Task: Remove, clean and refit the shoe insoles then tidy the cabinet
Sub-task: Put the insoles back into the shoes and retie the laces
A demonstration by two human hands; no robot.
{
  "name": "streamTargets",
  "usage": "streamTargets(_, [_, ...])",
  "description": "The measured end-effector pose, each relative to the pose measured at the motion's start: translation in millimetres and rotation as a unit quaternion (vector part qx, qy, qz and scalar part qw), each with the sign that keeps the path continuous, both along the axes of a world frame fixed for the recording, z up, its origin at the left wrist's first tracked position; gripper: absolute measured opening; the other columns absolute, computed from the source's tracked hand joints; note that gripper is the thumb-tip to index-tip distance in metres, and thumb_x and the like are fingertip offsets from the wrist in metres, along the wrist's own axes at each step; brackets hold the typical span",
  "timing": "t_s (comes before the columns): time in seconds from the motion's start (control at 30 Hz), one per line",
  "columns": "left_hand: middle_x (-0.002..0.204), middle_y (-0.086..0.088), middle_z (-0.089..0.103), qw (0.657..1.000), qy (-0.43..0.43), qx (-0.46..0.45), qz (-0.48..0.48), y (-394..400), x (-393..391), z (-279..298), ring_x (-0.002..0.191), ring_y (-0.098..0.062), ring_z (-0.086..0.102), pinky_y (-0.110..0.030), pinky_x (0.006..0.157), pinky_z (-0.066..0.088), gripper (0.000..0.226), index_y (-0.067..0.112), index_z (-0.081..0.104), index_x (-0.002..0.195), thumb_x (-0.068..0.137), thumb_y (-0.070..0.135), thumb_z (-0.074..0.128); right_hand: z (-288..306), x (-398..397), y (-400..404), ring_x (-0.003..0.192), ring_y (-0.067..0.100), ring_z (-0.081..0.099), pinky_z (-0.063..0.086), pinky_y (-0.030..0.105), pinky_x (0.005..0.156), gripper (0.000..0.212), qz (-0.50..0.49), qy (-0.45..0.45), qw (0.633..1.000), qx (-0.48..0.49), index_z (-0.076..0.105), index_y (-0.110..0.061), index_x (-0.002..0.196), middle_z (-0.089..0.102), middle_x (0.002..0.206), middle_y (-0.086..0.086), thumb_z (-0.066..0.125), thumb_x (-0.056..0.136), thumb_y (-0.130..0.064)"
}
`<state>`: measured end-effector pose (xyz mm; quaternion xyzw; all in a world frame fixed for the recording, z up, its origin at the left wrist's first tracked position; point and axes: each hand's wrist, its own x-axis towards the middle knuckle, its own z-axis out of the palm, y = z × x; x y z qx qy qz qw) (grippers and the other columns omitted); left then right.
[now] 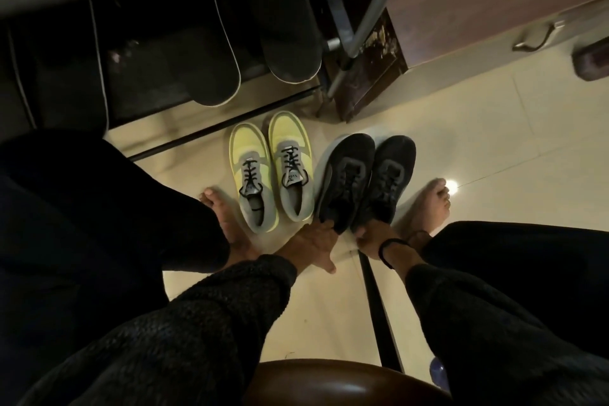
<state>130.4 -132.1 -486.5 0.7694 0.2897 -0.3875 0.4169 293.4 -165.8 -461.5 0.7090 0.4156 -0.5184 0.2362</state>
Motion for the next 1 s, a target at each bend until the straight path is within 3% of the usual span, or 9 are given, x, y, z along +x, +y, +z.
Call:
streamTargets(0.13, [0.157,-0.011,0.031,0.999,-0.018,0.003,0.03,7,1,11,0.143,-0.031,0.033,-0.036,0.114,0.031,0.087,0.008,0.037,0.151,0.083,0.045,0.077,5,-6,-3,0.137,0.028,0.048,0.04,0.034,0.11,0.048,0.035,-0.01,0.999,-0.02,0.05,-0.016,0.146,0.05,0.148,0.01,0.056,0.099,-0.024])
streamTargets(0.23, [0.138,-0.013,0.048,0.996,-0.037,0.019,0.074,19,6,28,0.128,-0.03,0.047,-0.037,0.102,0.041,0.058,0.004,0.054,0.13,0.087,0.036,0.076,14,-7,6,0.13,0.029,0.055,0.046,0.036,0.107,0.04,0.029,-0.012,0.999,-0.01,0.058,-0.015,0.137,0.057,0.141,0.011,0.054,0.098,-0.022])
streamTargets(0.33, [0.121,-0.014,0.061,0.988,-0.05,0.058,0.133,36,13,53,0.112,-0.032,0.06,-0.037,0.088,0.05,0.037,0.005,0.063,0.113,0.087,0.027,0.075,37,-2,28,0.12,0.032,0.061,0.049,0.037,0.099,0.038,-0.002,-0.025,0.999,0.024,0.06,-0.014,0.13,0.063,0.131,0.012,0.057,0.099,-0.034])
streamTargets(0.5, [0.111,-0.018,0.064,0.982,-0.072,0.11,0.138,63,19,107,0.1,-0.038,0.066,-0.044,0.088,0.056,0.02,0.004,0.066,0.108,0.09,0.012,0.065,94,19,64,0.119,0.032,0.061,0.048,0.039,0.102,0.046,-0.019,-0.059,0.996,0.062,0.057,-0.012,0.129,0.063,0.128,0.01,0.067,0.093,-0.038])
streamTargets(0.57, [0.111,-0.019,0.066,0.976,-0.098,0.135,0.137,70,18,129,0.104,-0.036,0.065,-0.04,0.093,0.051,0.019,0.003,0.067,0.11,0.092,0.009,0.061,125,25,73,0.119,0.032,0.061,0.049,0.04,0.102,0.055,0.008,-0.09,0.991,0.095,0.056,-0.014,0.134,0.063,0.128,0.01,0.072,0.088,-0.04])
streamTargets(0.67, [0.112,-0.019,0.066,0.974,-0.11,0.155,0.127,78,11,168,0.105,-0.035,0.064,-0.039,0.093,0.052,0.021,0.004,0.069,0.109,0.09,0.01,0.062,173,31,82,0.103,0.031,0.066,0.055,0.039,0.089,0.05,0.05,-0.108,0.986,0.117,0.065,-0.014,0.121,0.068,0.112,0.008,0.073,0.082,-0.044])
streamTargets(0.77, [0.103,-0.013,0.069,0.971,-0.123,0.179,0.098,78,2,207,0.097,-0.033,0.068,-0.039,0.087,0.057,0.018,0.009,0.074,0.098,0.086,0.02,0.066,227,30,85,0.084,0.026,0.068,0.058,0.036,0.072,0.043,0.052,-0.068,0.991,0.107,0.065,-0.01,0.109,0.068,0.095,0.008,0.081,0.079,-0.035])
streamTargets(0.83, [0.103,-0.008,0.069,0.97,-0.116,0.2,0.077,75,-10,233,0.097,-0.029,0.067,-0.034,0.084,0.056,0.013,0.014,0.073,0.096,0.085,0.02,0.068,262,24,80,0.078,0.025,0.068,0.059,0.034,0.062,0.043,0.041,-0.035,0.992,0.113,0.058,-0.011,0.109,0.063,0.096,0.01,0.084,0.08,-0.028])
streamTargets(1.0, [0.096,0.0,0.063,0.952,-0.176,0.229,0.106,69,-44,307,0.09,-0.022,0.06,-0.029,0.069,0.045,0.027,0.02,0.059,0.091,0.074,0.017,0.079,337,2,59,0.087,0.023,0.067,0.064,0.036,0.07,0.051,0.118,-0.024,0.981,0.151,0.047,-0.023,0.114,0.057,0.112,0.005,0.084,0.079,-0.022])
